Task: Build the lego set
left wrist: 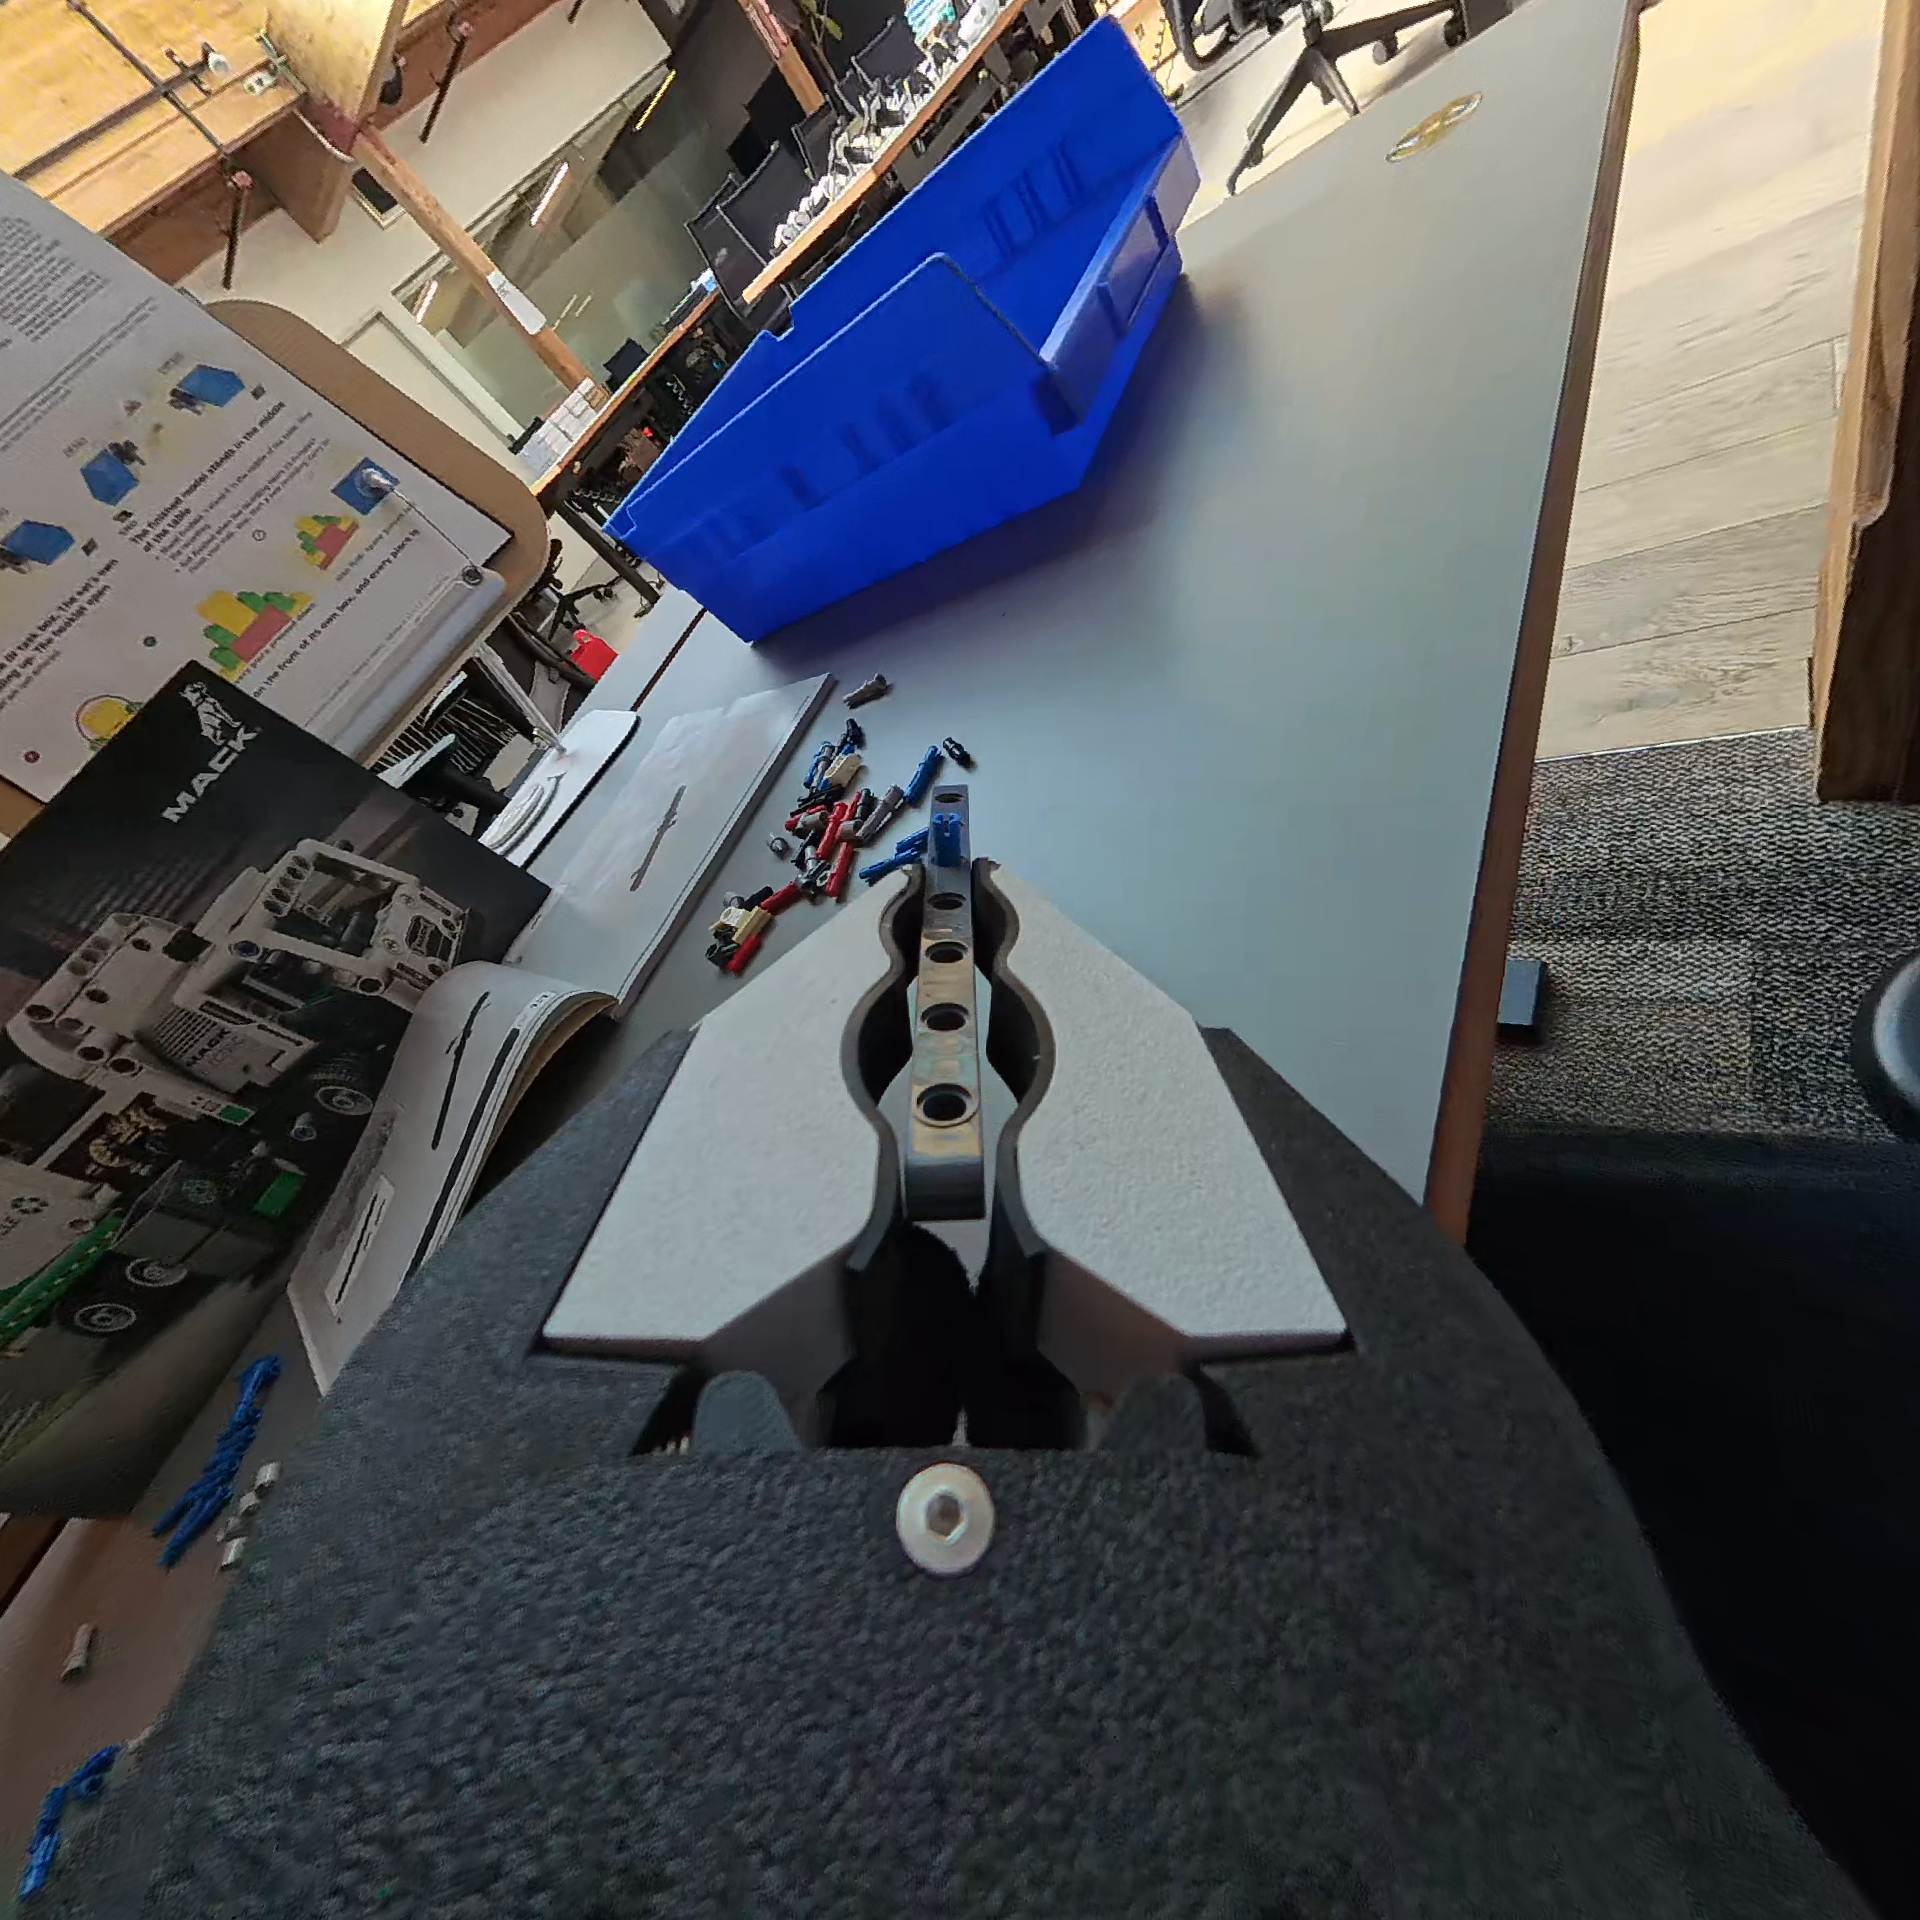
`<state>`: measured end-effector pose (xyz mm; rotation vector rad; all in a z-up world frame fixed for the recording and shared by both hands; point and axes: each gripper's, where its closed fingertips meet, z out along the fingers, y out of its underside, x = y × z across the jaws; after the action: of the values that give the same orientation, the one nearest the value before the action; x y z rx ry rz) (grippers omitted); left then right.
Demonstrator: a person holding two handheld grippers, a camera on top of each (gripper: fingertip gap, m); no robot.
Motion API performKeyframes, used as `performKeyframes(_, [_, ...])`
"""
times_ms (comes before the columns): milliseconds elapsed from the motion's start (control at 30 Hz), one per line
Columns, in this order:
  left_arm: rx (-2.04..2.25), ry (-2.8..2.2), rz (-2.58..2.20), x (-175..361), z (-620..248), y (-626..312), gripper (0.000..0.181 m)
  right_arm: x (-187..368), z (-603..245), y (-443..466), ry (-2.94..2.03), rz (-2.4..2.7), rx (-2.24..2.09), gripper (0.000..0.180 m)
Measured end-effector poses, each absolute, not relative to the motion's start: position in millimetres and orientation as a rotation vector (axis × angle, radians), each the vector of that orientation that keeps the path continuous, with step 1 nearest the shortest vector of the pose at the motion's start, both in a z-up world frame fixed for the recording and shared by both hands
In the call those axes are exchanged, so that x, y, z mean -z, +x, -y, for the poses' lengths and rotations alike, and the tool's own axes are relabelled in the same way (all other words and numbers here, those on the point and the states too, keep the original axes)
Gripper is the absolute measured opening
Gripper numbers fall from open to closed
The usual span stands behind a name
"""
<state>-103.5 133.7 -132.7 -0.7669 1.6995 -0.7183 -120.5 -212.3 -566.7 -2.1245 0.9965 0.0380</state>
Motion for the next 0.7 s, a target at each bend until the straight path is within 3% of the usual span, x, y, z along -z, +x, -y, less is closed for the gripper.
performKeyframes(100, [0.700,-0.767,-1.697,134,-134,-103,0.007,628,190,-119,-2.067,-0.964,-0.111,0.055])
performKeyframes(167, [0.672,-0.769,-1.713,137,-135,-101,0.007,665,167,-117,-2.006,-0.987,-0.215,0.067])
performKeyframes(567, [0.532,-0.745,-1.761,152,-135,-95,0.007,827,-3,-46,-2.135,-0.812,-0.273,0.062])
performKeyframes(700, [0.498,-0.758,-1.765,155,-138,-93,0.007,871,-37,17,-2.183,-0.872,-0.124,0.046])
